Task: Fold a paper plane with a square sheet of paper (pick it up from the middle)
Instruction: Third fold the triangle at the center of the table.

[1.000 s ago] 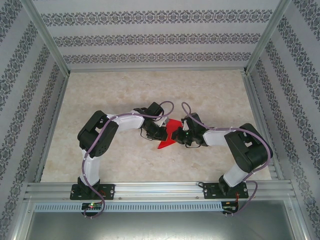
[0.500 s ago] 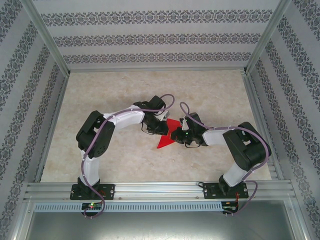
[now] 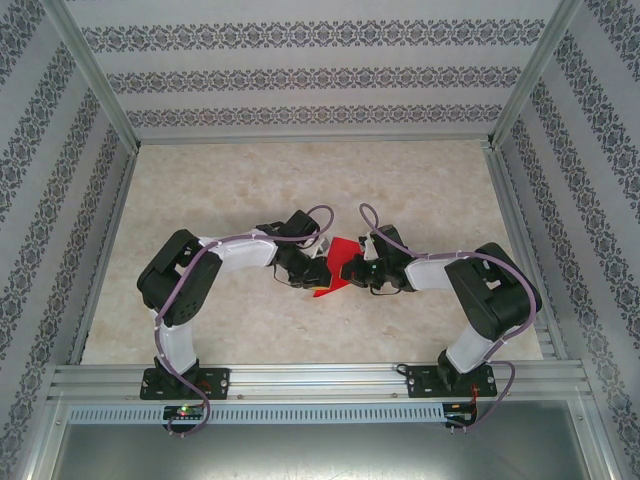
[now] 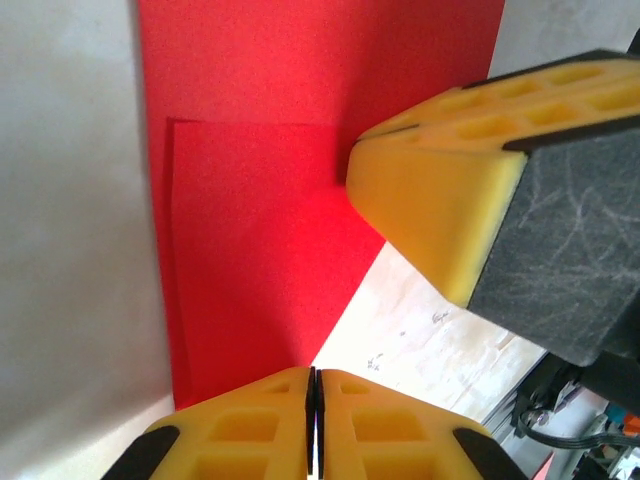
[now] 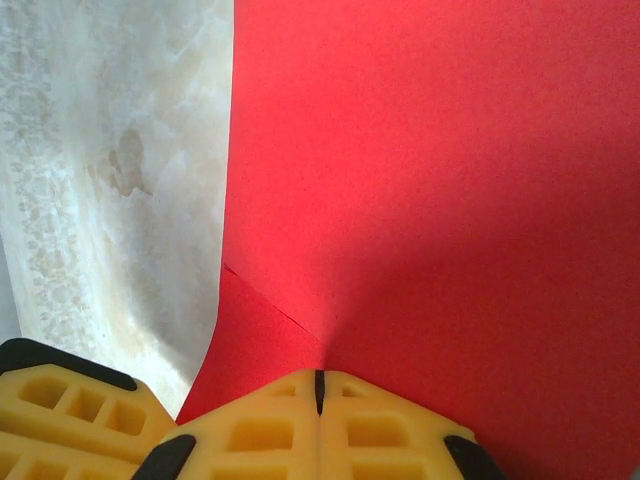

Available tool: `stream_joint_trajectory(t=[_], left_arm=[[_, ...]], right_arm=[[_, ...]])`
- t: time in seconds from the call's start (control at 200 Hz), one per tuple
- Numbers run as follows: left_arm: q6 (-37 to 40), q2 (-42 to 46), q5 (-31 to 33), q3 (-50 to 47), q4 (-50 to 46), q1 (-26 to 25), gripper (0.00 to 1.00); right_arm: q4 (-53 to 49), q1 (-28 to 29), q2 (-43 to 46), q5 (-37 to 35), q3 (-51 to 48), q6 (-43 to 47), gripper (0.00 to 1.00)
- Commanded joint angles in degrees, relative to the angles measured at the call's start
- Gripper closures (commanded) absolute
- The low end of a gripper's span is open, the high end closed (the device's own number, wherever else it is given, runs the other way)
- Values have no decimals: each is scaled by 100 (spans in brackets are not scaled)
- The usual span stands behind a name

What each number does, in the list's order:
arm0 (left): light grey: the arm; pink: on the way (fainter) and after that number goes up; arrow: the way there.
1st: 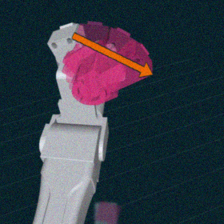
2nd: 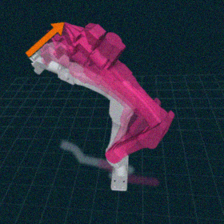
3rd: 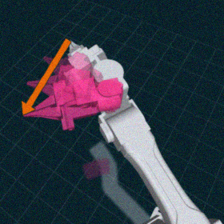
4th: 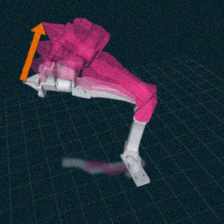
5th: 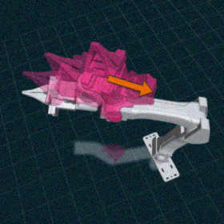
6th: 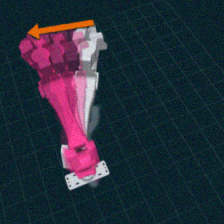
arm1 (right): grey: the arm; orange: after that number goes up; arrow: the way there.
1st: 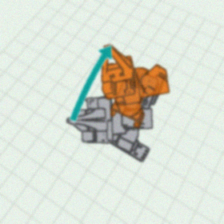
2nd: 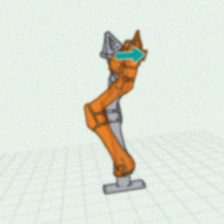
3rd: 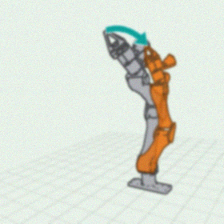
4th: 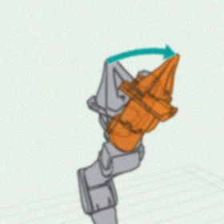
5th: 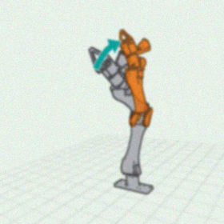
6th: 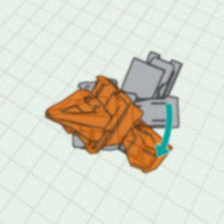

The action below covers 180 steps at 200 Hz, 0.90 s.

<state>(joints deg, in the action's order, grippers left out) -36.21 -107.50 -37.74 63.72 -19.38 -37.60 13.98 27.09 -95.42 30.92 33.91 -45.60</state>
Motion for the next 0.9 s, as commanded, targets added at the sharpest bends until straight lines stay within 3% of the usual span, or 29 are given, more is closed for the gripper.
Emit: stream_joint_trajectory(t=[0.0,0.245,0.894], left_arm=[[-325,53,-28,-35,565,-119,87],[-525,-163,-120,-4,918,-254,87],[178,-372,517,-164,158,-291,88]], right_arm=[[-791,-11,-215,-233,-201,149,96],[-835,-33,-187,-244,-207,157,97],[-1029,-134,-155,-244,-183,358,98]])
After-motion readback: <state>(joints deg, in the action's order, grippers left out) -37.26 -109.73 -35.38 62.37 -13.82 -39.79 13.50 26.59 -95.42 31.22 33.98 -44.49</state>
